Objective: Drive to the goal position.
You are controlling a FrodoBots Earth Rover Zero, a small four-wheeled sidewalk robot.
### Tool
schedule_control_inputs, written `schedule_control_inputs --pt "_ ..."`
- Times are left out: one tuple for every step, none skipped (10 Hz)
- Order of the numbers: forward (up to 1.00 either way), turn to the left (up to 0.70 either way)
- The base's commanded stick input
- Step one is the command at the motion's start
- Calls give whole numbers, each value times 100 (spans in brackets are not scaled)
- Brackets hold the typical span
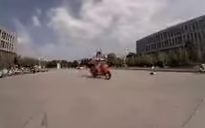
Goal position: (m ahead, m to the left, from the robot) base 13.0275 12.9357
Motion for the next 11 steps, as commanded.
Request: schedule_control_inputs --pt "0 -70" --pt "0 -70" --pt "0 -70" --pt "0 -70" --pt "0 -70" --pt "0 -70" --pt "0 -70" --pt "0 -70" --pt "0 -70" --pt "0 -70" --pt "0 -70"
